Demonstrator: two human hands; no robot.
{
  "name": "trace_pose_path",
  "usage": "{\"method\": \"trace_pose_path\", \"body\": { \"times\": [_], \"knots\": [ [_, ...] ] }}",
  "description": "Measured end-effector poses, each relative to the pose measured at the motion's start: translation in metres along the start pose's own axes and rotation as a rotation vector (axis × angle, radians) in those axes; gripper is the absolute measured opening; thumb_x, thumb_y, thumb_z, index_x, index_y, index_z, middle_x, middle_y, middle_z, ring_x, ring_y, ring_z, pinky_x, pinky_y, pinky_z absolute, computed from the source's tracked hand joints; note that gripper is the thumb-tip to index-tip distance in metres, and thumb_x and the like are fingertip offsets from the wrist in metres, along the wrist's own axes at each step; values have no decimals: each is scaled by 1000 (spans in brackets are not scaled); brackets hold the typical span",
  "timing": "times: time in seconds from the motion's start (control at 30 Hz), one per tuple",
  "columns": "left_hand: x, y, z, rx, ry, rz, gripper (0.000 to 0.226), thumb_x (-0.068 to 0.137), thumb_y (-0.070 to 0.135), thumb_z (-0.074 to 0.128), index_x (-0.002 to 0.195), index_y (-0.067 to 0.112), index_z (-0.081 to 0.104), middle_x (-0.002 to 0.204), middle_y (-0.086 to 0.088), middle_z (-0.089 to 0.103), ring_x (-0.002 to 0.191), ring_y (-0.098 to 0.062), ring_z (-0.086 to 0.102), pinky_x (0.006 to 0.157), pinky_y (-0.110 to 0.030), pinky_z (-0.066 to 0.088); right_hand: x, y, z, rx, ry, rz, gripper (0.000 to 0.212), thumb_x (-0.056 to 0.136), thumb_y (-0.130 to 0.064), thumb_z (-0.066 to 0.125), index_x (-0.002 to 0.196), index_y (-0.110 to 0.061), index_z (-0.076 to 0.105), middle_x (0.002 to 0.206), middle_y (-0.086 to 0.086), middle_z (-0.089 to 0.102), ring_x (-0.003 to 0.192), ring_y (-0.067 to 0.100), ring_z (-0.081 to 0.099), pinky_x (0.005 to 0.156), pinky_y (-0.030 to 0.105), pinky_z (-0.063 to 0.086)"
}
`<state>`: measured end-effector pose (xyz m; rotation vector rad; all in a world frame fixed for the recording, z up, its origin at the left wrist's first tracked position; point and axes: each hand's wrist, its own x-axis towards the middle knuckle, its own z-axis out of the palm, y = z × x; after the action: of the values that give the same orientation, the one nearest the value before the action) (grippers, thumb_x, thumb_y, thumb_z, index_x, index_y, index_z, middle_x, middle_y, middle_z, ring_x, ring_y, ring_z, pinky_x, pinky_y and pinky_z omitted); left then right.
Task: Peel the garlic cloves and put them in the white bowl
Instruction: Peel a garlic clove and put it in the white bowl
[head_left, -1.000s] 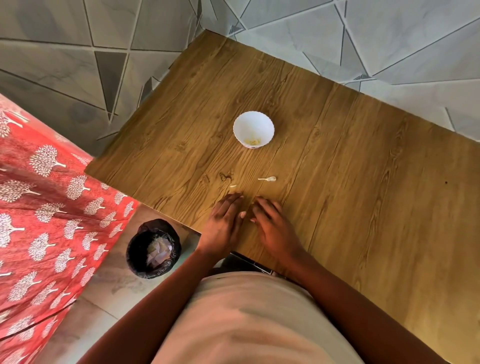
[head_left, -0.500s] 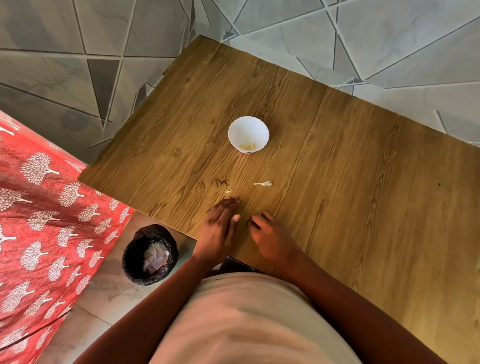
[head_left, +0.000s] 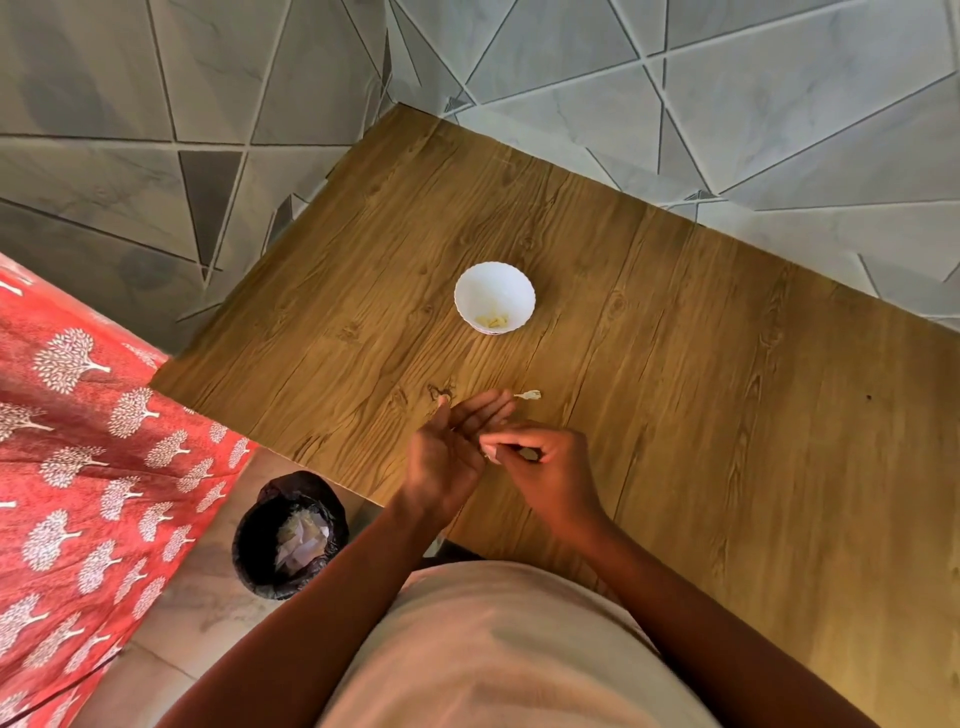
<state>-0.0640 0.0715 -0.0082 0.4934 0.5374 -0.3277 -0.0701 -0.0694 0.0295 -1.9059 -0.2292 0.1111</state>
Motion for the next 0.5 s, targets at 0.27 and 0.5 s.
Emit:
{"method": "trace_pose_path", "body": {
  "times": [0.27,0.5],
  "knots": [
    [11,-6,8,-105,-321,-88,70,110,44,16,144,-12,41,157,-28,38,146,-37,41,121,-43,33,8,-14,-3,-507,-260,-309,46,95,-19,40,122,4,69,128,27,64,123,40,60,105,52,49],
    [21,-7,2,-92,-373,-119,69,108,44,24,148,-11,37,159,-28,34,150,-35,34,122,-43,34,10,-4,2,-542,-40,-382,12,92,-16,62,86,-11,72,79,5,70,68,22,65,52,40,54]
  ]
}}
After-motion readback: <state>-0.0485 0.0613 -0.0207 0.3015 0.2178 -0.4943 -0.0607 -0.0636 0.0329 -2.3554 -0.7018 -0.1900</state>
